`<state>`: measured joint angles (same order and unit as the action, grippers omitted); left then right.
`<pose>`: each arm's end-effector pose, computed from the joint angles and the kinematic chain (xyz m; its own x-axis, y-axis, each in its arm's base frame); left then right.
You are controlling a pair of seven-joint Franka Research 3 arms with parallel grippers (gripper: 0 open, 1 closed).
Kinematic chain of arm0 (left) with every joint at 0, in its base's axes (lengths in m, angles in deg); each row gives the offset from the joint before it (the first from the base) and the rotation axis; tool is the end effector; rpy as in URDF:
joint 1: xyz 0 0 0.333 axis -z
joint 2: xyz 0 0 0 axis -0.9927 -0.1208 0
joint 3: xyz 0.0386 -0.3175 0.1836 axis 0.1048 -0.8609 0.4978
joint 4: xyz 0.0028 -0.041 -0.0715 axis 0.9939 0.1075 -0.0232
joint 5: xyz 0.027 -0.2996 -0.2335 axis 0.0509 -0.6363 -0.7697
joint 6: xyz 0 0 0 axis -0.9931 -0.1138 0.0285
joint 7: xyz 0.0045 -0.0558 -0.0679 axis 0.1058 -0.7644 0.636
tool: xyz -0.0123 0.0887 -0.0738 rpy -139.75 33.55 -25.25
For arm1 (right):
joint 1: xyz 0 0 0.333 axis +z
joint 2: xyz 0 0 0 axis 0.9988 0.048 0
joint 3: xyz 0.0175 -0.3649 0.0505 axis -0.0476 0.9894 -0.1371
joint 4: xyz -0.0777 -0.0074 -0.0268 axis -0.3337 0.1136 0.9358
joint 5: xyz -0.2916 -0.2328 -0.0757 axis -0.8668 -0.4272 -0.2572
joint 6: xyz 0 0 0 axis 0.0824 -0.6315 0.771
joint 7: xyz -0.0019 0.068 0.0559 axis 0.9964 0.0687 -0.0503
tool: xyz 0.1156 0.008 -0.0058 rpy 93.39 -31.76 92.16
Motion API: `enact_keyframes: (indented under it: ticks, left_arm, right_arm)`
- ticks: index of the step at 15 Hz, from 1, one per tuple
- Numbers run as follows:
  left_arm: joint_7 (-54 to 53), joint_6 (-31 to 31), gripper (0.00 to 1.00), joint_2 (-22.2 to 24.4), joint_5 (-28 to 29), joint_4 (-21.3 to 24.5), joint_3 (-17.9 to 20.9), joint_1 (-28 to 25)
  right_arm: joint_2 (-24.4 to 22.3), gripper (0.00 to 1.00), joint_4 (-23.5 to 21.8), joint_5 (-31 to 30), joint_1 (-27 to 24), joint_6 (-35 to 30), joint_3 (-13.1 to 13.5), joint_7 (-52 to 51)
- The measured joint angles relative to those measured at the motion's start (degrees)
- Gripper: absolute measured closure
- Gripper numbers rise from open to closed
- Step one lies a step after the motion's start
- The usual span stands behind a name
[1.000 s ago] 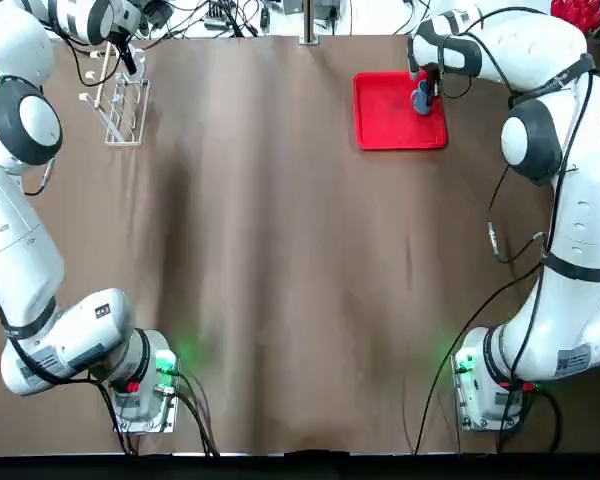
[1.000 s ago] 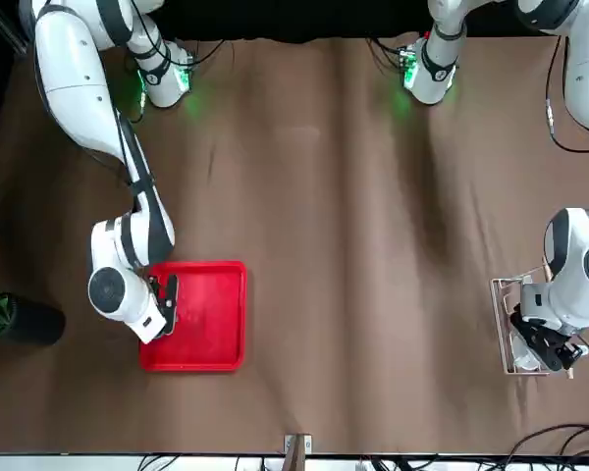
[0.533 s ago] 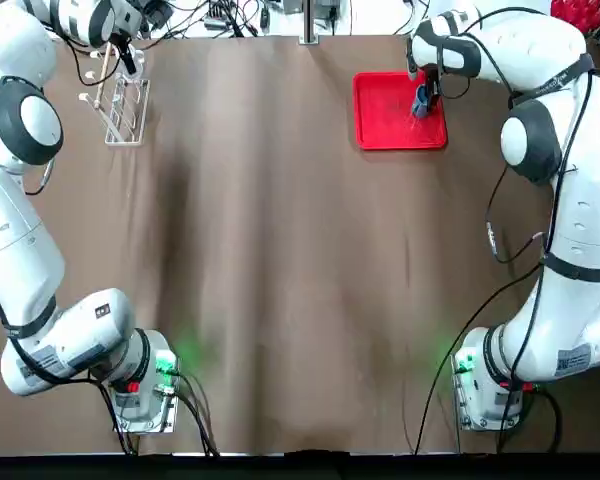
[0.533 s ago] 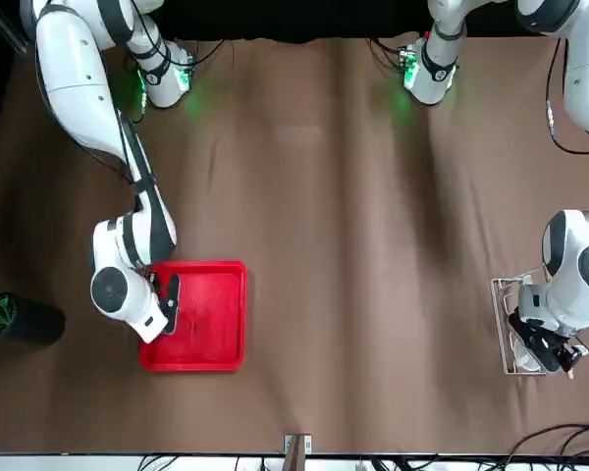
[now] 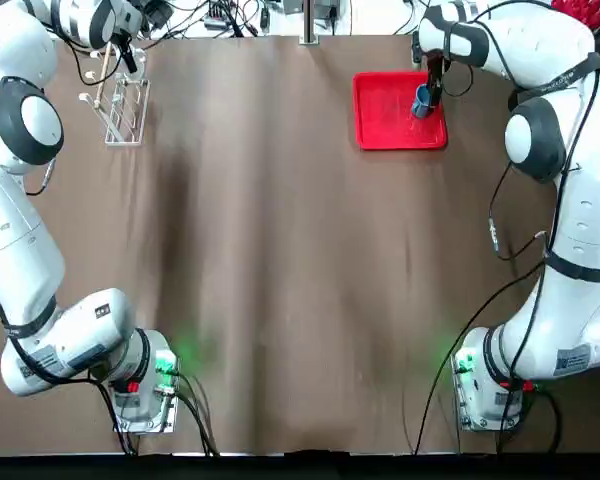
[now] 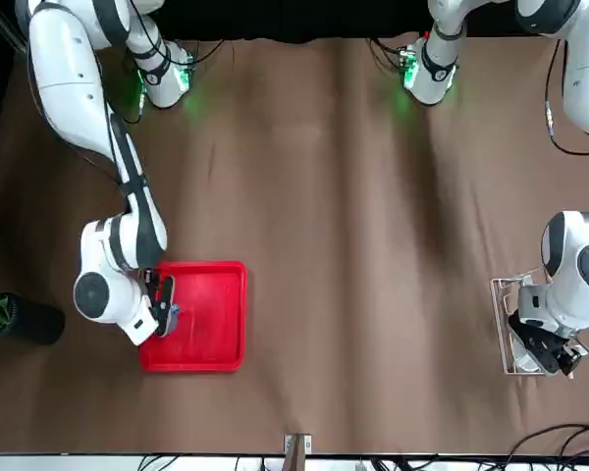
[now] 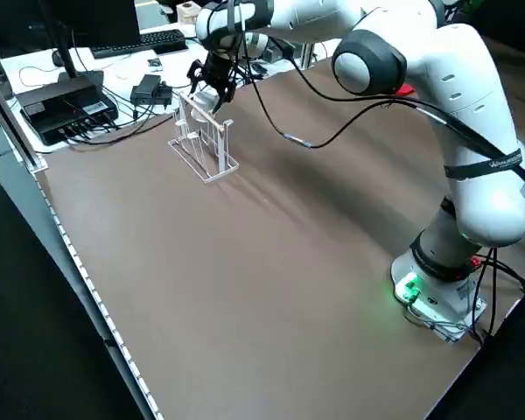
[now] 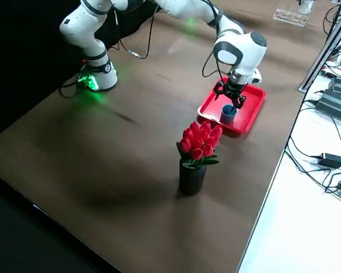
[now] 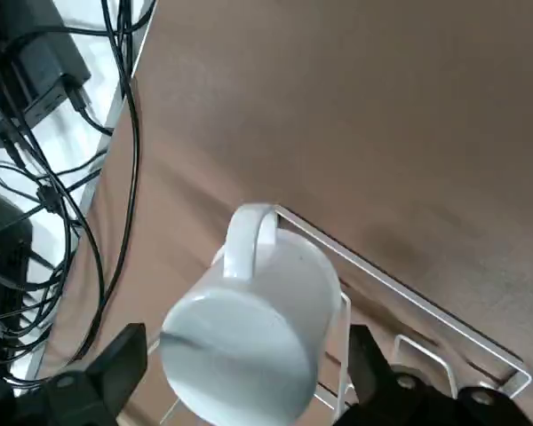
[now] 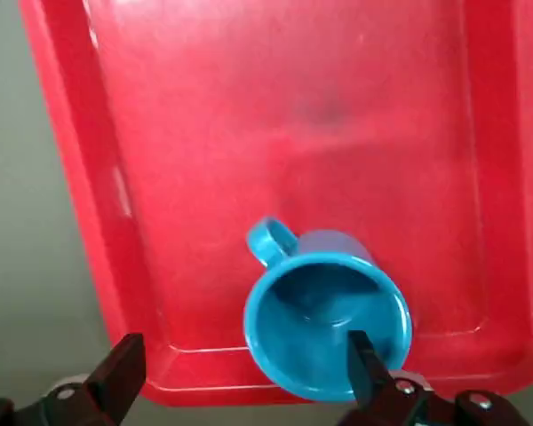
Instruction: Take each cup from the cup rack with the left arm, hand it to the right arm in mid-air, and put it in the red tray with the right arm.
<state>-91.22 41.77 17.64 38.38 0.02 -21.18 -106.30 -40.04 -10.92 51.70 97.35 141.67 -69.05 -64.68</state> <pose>0.7686 0.1041 0.3473 0.5187 -0.8502 -0.0898 -0.8180 -0.4630 -0.3415 0.7251 0.1110 0.2910 0.1525 0.9860 -0.0672 0.9755 -0.1611 -0.1502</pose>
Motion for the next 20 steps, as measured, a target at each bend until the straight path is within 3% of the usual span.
enact_keyframes:
  ticks: [5, 6, 8, 13, 20]
  left_arm:
    - [-1.35, 1.06, 0.0, -0.56, 0.0, -0.05, 1.21, 0.51]
    - [-1.39, 1.13, 0.03, -0.58, 0.01, -0.11, 1.71, 0.91]
    - [-1.5, 1.17, 0.21, -0.57, 0.56, -0.39, 2.95, 2.25]
    - [-1.47, 1.17, 0.21, -0.57, 2.73, -1.19, 6.82, 6.23]
    - [-1.47, 0.84, 0.22, 0.91, 2.73, -2.21, 6.61, 6.3]
  right_arm:
    - [-3.82, 0.0, 7.14, 4.16, -0.05, -10.82, -0.08, 2.07]
    - [-4.61, 0.0, 8.9, 4.38, -0.22, -13.11, -0.03, 3.2]
    - [-5.54, 0.0, 12.2, 4.54, -0.7, -16.71, 0.06, 6.07]
    - [-7.8, 0.0, 20.3, 4.58, -3.24, -21.73, 0.24, 18.07]
    - [-13.34, 0.0, 20.87, 2.32, -4.03, -25.44, 2.45, 46.37]
